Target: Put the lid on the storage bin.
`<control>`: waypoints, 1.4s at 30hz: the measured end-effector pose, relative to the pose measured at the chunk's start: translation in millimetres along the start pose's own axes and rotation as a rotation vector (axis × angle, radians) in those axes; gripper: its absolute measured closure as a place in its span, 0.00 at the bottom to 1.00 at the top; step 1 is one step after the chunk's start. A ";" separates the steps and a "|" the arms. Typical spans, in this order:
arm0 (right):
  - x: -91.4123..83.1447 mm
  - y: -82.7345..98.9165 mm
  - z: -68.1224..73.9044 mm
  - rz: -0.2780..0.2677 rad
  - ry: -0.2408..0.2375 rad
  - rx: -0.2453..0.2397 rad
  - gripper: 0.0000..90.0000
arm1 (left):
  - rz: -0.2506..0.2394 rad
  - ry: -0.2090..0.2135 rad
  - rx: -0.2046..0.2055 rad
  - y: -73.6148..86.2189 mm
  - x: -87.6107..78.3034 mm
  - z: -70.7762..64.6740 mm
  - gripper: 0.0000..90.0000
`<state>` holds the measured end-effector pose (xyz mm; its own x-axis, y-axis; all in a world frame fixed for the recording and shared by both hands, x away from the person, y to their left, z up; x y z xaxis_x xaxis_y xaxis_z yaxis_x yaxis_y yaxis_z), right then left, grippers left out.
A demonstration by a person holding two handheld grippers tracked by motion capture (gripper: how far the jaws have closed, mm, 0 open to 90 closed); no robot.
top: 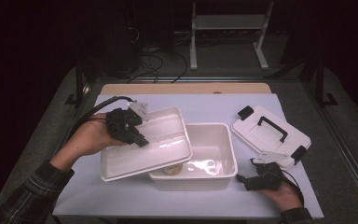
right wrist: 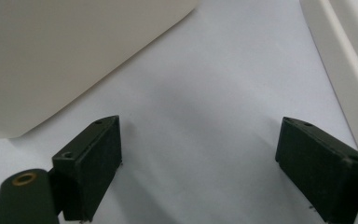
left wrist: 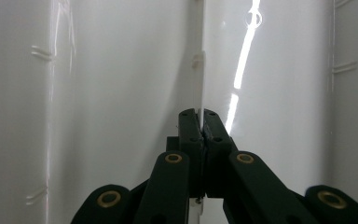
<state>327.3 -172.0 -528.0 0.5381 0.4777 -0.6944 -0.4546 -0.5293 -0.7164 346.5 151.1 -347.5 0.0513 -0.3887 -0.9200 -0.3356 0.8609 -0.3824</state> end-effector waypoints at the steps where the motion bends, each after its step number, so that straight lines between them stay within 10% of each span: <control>1: 0.0 0.0 -0.1 -0.001 0.000 -0.001 0.15 | 0.001 0.002 0.010 -3.3 0.7 -0.8 0.99; 21: -0.1 0.0 0.1 0.000 0.000 0.001 0.15 | -0.014 0.055 0.115 -68.8 38.2 -16.4 0.99; 42: -0.1 -0.1 0.2 -0.002 -0.001 0.001 0.15 | 0.020 0.068 0.152 -95.4 77.3 -21.0 0.99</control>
<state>327.2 -171.9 -527.8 0.5381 0.4796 -0.6931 -0.4545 -0.5275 -0.7178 362.7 32.0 -380.4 -0.0195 -0.3883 -0.9213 -0.1896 0.9062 -0.3779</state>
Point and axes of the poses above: each handheld gripper's, and its own axes: x roughly forward along the jaws, y roughly out of its underside, z roughly to its left, the point moved 10 cm from there along x, roughly forward along the jaws, and after that the axes turned 8 degrees about -x, right-handed, at the moved point
